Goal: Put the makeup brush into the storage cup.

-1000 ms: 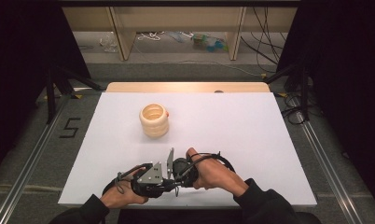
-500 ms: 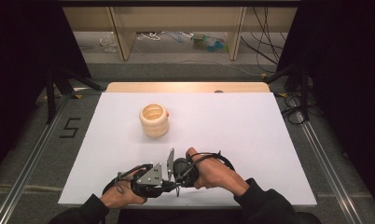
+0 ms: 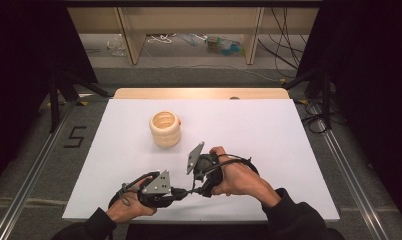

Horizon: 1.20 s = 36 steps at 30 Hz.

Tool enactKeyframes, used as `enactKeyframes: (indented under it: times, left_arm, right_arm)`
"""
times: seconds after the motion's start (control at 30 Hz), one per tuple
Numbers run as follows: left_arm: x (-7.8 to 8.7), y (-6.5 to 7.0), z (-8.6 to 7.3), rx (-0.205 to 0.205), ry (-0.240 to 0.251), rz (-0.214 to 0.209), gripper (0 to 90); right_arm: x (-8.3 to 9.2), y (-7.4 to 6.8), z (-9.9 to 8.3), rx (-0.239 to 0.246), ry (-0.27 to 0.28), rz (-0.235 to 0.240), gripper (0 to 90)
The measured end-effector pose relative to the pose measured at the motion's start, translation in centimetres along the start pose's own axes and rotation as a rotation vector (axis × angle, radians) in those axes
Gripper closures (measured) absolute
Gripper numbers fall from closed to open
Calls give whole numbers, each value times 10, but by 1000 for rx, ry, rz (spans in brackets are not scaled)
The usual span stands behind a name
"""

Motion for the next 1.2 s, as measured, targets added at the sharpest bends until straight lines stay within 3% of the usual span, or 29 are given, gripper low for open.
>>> enactKeyframes:
  times: [0.07, 0.17, 0.27, 0.53, 0.7, 0.87, 0.93, 1.0, 1.03, 1.2]
  left_arm:
    - [1, -2, 0, 21, 12, 25, 842]
    - [4, -7, -1, 55, 26, 53, 841]
    - [6, -10, 0, 77, 35, 73, 841]
    - [13, -19, 1, 127, 67, 155, 841]
    - [18, -24, 2, 161, 105, 203, 841]
    - [20, -25, 4, 185, 133, 219, 841]
    - [21, -27, 5, 171, 141, 229, 841]
    - [22, -27, 5, 197, 159, 232, 841]
    - [23, -28, 5, 174, 158, 244, 841]
    - [26, -29, 8, 217, 195, 270, 841]
  right_arm:
    - [6, 4, 1, -57, 66, 3, 303]
    - [14, 12, 0, -102, 161, -33, 249]
    - [20, 17, -4, -176, 243, -44, 262]
    - [31, 30, -22, -372, 403, -68, 224]
    - [32, 37, -32, -477, 471, -57, 200]
    - [30, 38, -36, -502, 486, -38, 199]
    - [28, 38, -37, -522, 492, -22, 198]
    - [25, 37, -38, -538, 496, -5, 199]
    - [23, 37, -39, -538, 501, -1, 199]
    - [17, 35, -37, -544, 540, 43, 203]
Point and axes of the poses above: each handheld gripper's, and its own axes: x roughly backward along the jaws, z roughly out of its top, y roughly to its right, the point moved 5 cm from there along -x, roughly forward along the jaws, and after that the axes turned 15 degrees about -x, right-handed, at the moved point
